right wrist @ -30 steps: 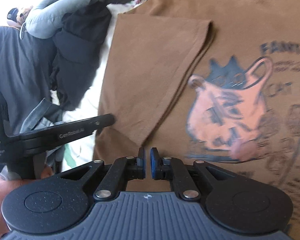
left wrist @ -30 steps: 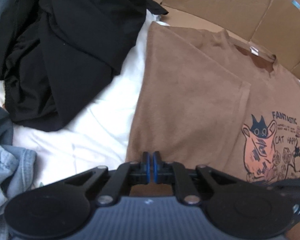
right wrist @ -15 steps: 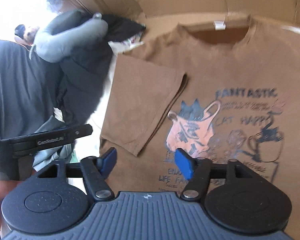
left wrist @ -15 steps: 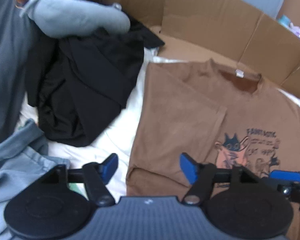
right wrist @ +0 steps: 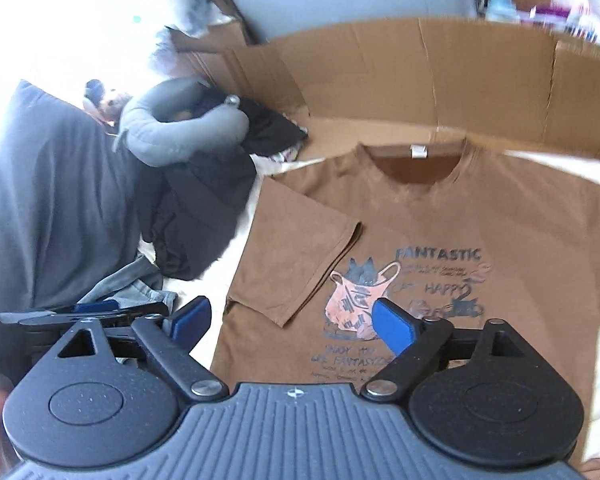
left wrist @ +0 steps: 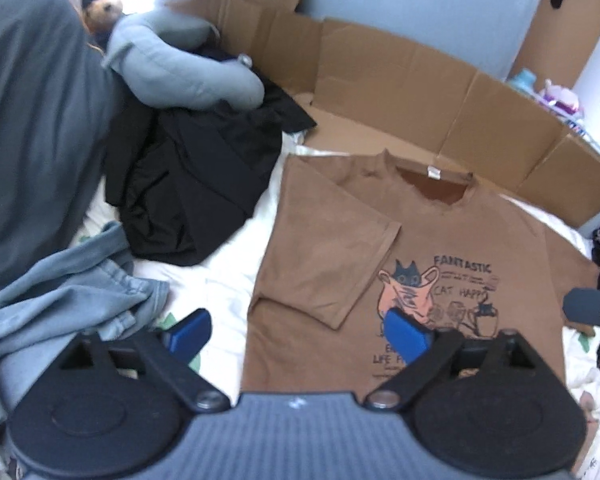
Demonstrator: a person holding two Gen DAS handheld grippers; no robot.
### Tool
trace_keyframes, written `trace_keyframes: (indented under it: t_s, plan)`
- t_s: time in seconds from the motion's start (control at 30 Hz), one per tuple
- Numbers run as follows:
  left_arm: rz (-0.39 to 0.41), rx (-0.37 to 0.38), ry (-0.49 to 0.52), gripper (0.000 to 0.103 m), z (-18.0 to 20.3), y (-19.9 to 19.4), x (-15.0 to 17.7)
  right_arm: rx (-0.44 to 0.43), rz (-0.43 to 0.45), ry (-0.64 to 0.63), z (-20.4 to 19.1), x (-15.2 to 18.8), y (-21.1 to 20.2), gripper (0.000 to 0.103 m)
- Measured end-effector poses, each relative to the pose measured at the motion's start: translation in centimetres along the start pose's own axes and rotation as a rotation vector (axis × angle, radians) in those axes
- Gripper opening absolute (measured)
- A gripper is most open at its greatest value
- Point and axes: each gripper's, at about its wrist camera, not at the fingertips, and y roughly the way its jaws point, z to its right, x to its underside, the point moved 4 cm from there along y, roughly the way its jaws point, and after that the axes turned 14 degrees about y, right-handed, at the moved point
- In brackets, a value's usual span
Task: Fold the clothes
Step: 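Raise both open tools and move them toward the black cloth beside the shirt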
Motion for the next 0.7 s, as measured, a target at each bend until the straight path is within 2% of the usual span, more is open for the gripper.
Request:
trace_keyframes:
  t_s: [0.23, 0.3, 0.53, 0.7]
  plan:
    - [0.074, 0.003, -0.033, 0.102, 0.3, -4.6, 2.1, -0.037, 0.062, 0.041, 1.0, 0.4, -7.9, 0.095]
    - [0.084, -0.005, -0.020, 0.101, 0.2, -5.1, 3.0, -0.016, 0.077, 0.022, 1.1, 0.7, -9.7, 0.097]
    - [0.071, 0.005, -0.036, 0.102, -1.2, -6.6, 6.0, 0.038, 0.042, -0.038, 0.4, 0.8, -12.2, 0.097]
    - [0.085, -0.039, -0.022, 0.102, -2.9, -8.6, 5.9, 0.077, 0.017, -0.082, 0.0, 0.9, -13.9, 0.097]
